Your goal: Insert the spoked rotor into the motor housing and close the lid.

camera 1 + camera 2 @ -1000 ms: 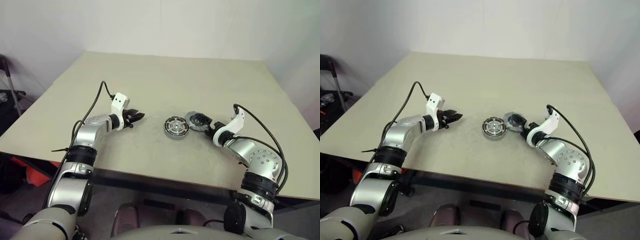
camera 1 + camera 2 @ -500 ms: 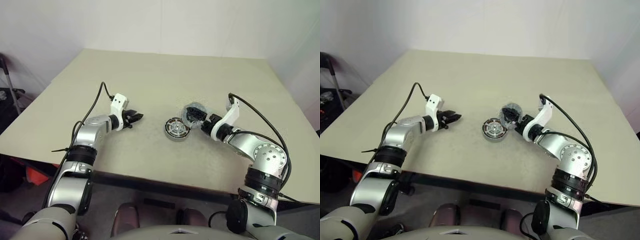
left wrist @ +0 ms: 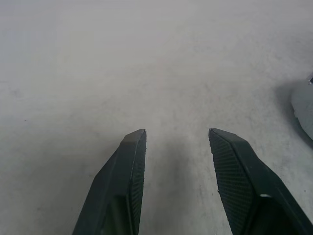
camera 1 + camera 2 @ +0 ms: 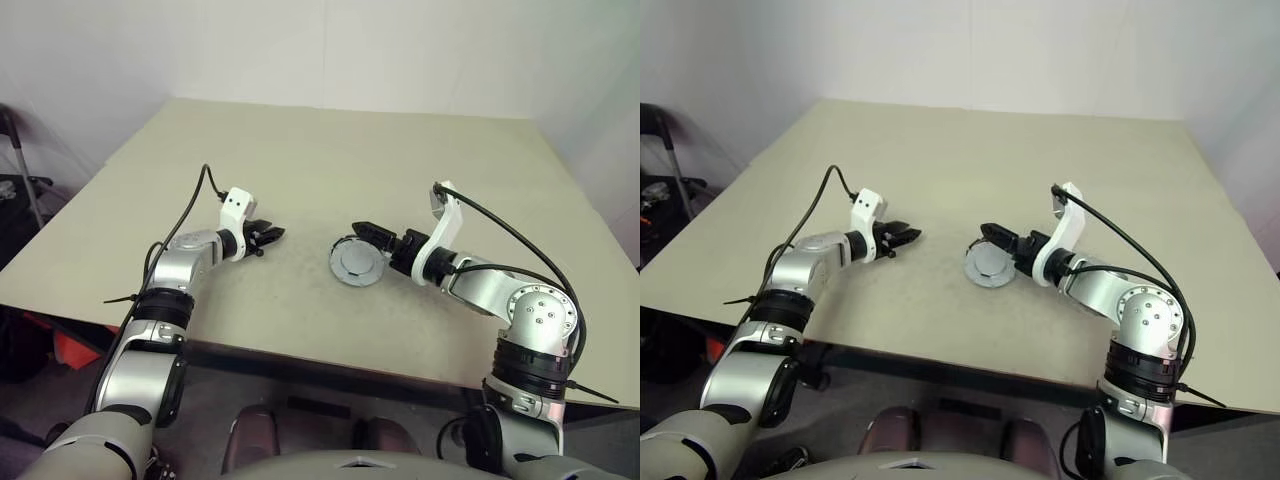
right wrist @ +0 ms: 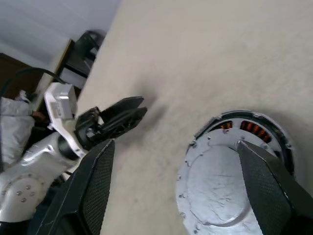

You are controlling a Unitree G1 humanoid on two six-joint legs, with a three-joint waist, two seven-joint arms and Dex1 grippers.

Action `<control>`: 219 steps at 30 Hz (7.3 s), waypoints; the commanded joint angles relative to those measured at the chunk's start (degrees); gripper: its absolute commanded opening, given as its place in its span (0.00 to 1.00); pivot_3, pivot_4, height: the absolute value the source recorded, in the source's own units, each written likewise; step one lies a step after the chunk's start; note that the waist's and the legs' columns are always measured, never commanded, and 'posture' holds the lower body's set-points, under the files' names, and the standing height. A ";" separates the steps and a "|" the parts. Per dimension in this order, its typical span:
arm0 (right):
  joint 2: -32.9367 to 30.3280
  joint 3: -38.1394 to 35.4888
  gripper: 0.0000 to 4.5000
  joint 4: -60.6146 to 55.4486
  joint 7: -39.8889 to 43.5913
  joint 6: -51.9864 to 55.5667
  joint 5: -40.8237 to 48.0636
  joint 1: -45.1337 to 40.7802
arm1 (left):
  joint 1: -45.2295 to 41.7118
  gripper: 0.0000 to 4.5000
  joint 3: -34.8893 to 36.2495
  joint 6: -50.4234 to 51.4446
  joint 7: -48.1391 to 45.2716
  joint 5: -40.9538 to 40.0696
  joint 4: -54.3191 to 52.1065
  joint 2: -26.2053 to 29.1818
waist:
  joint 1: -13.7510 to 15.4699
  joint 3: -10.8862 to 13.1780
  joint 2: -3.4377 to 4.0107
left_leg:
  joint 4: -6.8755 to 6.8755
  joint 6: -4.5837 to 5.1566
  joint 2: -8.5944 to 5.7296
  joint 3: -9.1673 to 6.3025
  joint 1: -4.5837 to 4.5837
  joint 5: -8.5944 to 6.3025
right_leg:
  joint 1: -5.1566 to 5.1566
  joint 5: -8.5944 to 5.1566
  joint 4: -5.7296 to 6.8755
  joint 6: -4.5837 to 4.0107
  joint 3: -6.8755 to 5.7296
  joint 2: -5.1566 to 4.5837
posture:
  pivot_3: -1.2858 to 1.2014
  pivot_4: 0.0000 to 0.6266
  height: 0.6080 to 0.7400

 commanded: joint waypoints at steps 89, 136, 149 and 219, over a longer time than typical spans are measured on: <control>-9.58 27.12 0.70 14.77 38.15 -39.54 -54.78 -0.61 | 0.44 0.48 0.40 -0.77 0.42 -0.18 -3.33 0.67 | -0.43 0.00 -0.05 | 0.80 0.69 0.07 0.01 0.00 -0.35 | 0.21 0.15 0.15 -0.16 -0.01 -0.03 | 0.52 0.00 1.00; -10.66 27.51 0.70 17.77 36.31 -38.86 -56.70 1.51 | 1.13 0.48 0.28 -0.56 0.71 0.04 -3.81 0.20 | -0.27 0.00 -0.06 | 0.79 0.74 0.06 0.00 0.10 -0.34 | 0.36 0.17 0.09 -0.16 0.00 -0.05 | 0.52 0.00 1.00; -12.75 28.24 0.70 16.65 36.83 -36.60 -57.14 3.39 | 1.22 0.48 0.07 -0.23 0.54 -0.01 -4.24 0.05 | 0.27 -0.08 -0.17 | 0.79 0.80 -0.06 0.02 0.10 -0.37 | 0.53 0.13 0.00 -0.10 -0.04 -0.30 | 0.52 0.00 1.00; -14.13 21.33 0.99 -3.93 39.54 -26.03 -46.66 4.86 | -17.71 0.00 9.27 27.33 -2.17 -12.41 20.99 -19.84 | 1.31 -0.07 -0.20 | 0.39 1.30 -0.31 0.02 0.47 -0.66 | 1.08 -0.26 -0.36 0.49 -0.10 -0.70 | 0.52 0.00 1.00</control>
